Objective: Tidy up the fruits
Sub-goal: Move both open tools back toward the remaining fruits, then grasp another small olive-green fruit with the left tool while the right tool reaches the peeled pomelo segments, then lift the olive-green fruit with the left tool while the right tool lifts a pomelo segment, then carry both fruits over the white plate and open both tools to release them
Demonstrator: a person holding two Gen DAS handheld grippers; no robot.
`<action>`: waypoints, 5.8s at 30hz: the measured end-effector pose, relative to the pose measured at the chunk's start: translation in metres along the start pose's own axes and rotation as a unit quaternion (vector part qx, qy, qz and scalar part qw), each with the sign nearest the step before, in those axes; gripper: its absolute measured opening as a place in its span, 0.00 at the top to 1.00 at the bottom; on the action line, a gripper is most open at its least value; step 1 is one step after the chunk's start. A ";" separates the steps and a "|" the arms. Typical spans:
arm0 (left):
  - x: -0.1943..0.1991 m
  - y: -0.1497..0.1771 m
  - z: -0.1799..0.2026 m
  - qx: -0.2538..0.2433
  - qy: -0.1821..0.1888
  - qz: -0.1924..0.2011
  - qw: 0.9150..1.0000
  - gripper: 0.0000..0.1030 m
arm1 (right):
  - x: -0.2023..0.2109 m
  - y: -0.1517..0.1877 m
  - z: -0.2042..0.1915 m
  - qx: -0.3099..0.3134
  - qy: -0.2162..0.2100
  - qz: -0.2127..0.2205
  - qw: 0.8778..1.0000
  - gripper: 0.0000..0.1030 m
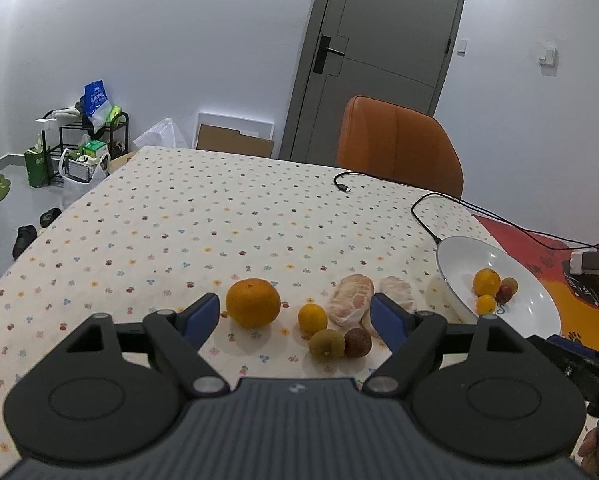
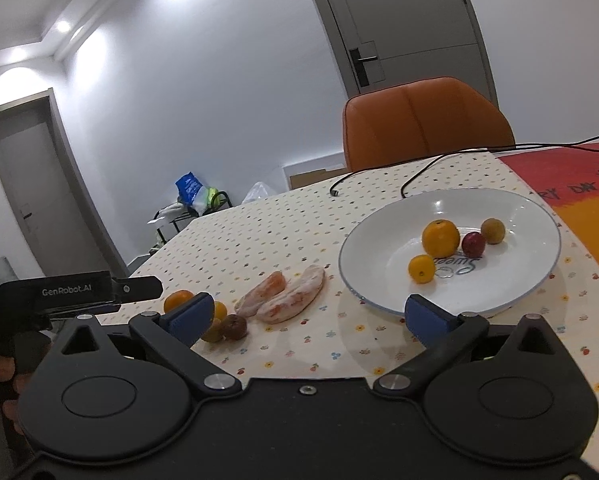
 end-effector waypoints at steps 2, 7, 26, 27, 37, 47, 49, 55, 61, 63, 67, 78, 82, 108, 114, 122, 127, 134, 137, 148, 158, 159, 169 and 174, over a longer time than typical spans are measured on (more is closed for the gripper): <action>-0.001 0.002 0.000 -0.001 0.000 0.000 1.000 0.22 | -0.003 0.002 -0.002 0.003 0.000 -0.004 1.000 0.00; -0.007 0.009 0.000 0.000 0.008 -0.005 1.000 0.27 | -0.010 0.005 -0.007 0.013 0.001 -0.009 1.000 0.00; -0.047 0.028 0.012 -0.003 0.037 -0.043 0.998 0.58 | -0.038 0.010 -0.010 0.028 0.004 -0.036 0.999 0.15; -0.049 0.028 0.012 -0.002 0.035 -0.042 0.999 0.59 | -0.039 0.010 -0.010 0.029 0.004 -0.037 0.999 0.15; -0.061 0.032 0.021 -0.012 0.048 -0.041 0.998 0.73 | -0.053 0.011 -0.013 0.034 0.002 -0.050 0.998 0.17; -0.057 0.031 -0.001 0.006 0.037 -0.035 0.999 0.78 | -0.072 0.012 -0.027 0.050 0.000 -0.066 0.997 0.21; -0.056 0.030 -0.006 0.008 0.036 -0.035 0.999 0.78 | -0.079 0.013 -0.030 0.055 0.003 -0.072 0.996 0.25; -0.052 0.029 -0.013 0.014 0.042 -0.032 0.999 0.78 | -0.099 0.017 -0.035 0.066 0.023 -0.088 0.994 0.35; -0.050 0.029 -0.020 0.025 0.046 -0.031 0.998 0.78 | -0.114 0.018 -0.036 0.074 0.034 -0.092 0.992 0.46; -0.049 0.029 -0.022 0.026 0.045 -0.029 0.998 0.78 | -0.118 0.017 -0.037 0.079 0.041 -0.094 0.992 0.45; -0.049 0.031 -0.024 0.030 0.046 -0.031 0.998 0.78 | -0.124 0.020 -0.042 0.101 0.051 -0.096 0.989 0.44; -0.044 0.029 -0.024 0.032 0.043 -0.027 0.998 0.78 | -0.128 0.018 -0.043 0.114 0.063 -0.095 0.987 0.52; -0.040 0.030 -0.023 0.030 0.043 -0.026 0.998 0.78 | -0.121 0.019 -0.040 0.110 0.060 -0.095 0.988 0.54; -0.039 0.026 -0.012 0.027 0.048 -0.023 0.998 0.78 | -0.122 0.021 -0.040 0.128 0.097 -0.091 0.983 0.56; -0.033 0.023 -0.005 0.018 0.041 -0.018 0.999 0.78 | -0.114 0.017 -0.034 0.110 0.080 -0.088 0.987 0.60; -0.026 0.016 0.006 0.004 0.041 -0.010 0.999 0.78 | -0.085 0.010 -0.031 0.095 0.063 -0.059 0.992 0.66; -0.020 0.013 0.014 -0.003 0.044 -0.005 0.999 0.78 | -0.073 0.005 -0.026 0.084 0.058 -0.048 0.994 0.67; -0.011 0.007 0.025 -0.016 0.044 0.006 0.999 0.78 | -0.054 -0.003 -0.026 0.079 0.040 -0.028 0.996 0.88; -0.006 0.004 0.028 -0.021 0.043 0.011 0.999 0.78 | -0.048 -0.005 -0.027 0.080 0.030 -0.023 0.996 0.89; 0.006 -0.006 0.043 -0.040 0.038 0.027 0.998 0.78 | -0.020 -0.018 -0.017 0.056 0.002 0.011 0.998 0.89; 0.004 -0.017 0.070 -0.062 0.056 0.040 0.996 0.78 | 0.003 -0.039 0.006 0.040 0.014 0.047 0.998 0.89; 0.003 -0.018 0.073 -0.064 0.058 0.041 0.995 0.78 | 0.005 -0.041 0.010 0.037 0.018 0.050 0.998 0.89; -0.008 -0.024 0.095 -0.076 0.074 0.045 0.993 0.78 | 0.013 -0.051 0.055 0.007 0.066 0.065 0.996 0.89; -0.016 -0.024 0.104 -0.080 0.081 0.041 0.993 0.78 | 0.012 -0.050 0.074 -0.007 0.079 0.060 0.995 0.89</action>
Point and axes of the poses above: each gripper's, at about its wrist camera, not at the fingertips, and x roughly against the way its jaws point, z to its right, y to its underside, the point moved 5 cm from there along -x, roughly the way its jaws point, and after that the axes turned 8 degrees about -x, right-handed, at the moved point
